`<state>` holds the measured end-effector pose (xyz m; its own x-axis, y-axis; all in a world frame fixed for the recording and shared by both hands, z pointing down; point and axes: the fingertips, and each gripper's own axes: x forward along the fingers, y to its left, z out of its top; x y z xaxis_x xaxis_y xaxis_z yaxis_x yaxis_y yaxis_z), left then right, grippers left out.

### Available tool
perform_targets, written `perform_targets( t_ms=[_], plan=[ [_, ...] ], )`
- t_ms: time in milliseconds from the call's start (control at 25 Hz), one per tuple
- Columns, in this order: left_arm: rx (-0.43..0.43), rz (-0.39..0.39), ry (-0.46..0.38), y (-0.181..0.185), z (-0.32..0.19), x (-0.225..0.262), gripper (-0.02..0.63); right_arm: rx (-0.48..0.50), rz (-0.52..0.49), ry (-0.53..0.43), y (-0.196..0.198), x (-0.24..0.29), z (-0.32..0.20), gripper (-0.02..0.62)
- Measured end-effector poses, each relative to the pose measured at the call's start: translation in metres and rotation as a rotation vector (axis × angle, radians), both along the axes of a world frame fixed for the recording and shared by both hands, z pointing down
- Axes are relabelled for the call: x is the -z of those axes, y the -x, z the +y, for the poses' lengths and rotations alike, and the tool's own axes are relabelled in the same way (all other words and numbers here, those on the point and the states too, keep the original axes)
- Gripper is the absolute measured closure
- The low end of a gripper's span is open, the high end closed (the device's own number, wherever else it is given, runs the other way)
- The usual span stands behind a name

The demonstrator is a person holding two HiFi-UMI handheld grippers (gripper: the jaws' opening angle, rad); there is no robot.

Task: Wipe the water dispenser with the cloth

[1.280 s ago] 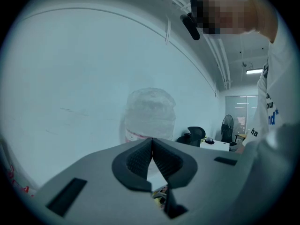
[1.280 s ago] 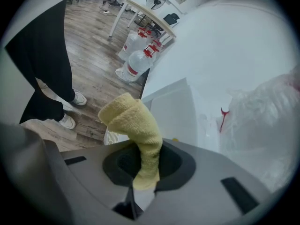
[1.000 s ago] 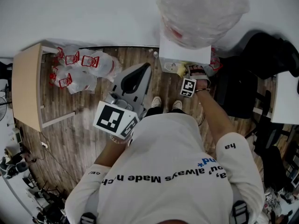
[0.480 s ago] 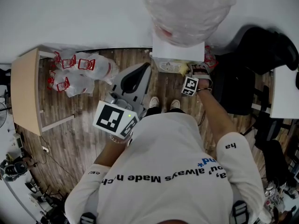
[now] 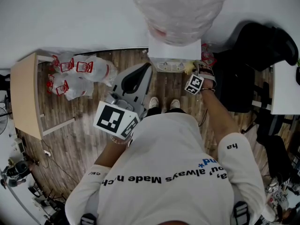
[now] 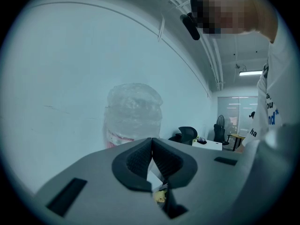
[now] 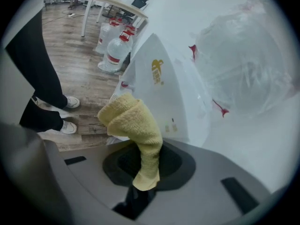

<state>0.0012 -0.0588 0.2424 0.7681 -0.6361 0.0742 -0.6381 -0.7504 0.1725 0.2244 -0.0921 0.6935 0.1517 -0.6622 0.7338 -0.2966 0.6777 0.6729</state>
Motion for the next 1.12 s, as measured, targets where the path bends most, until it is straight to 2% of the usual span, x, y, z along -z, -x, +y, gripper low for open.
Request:
perform_targets(
  t_ms=[200,760,1120],
  plan=[
    [-0.002,-0.003,0.003,-0.003,0.0,-0.002,0.586,-0.049,-0.019,-0.002,-0.013,-0.001,0.0,0.535],
    [0.018,-0.021,0.046,0.013,-0.005,-0.022,0.586,-0.169,-0.12,-0.002,-0.017,-0.02,-0.002,0.535],
    [0.01,-0.036,0.083,0.018,-0.01,-0.046,0.586,-0.184,-0.127,-0.038,-0.017,-0.022,-0.006,0.535]
  ],
)
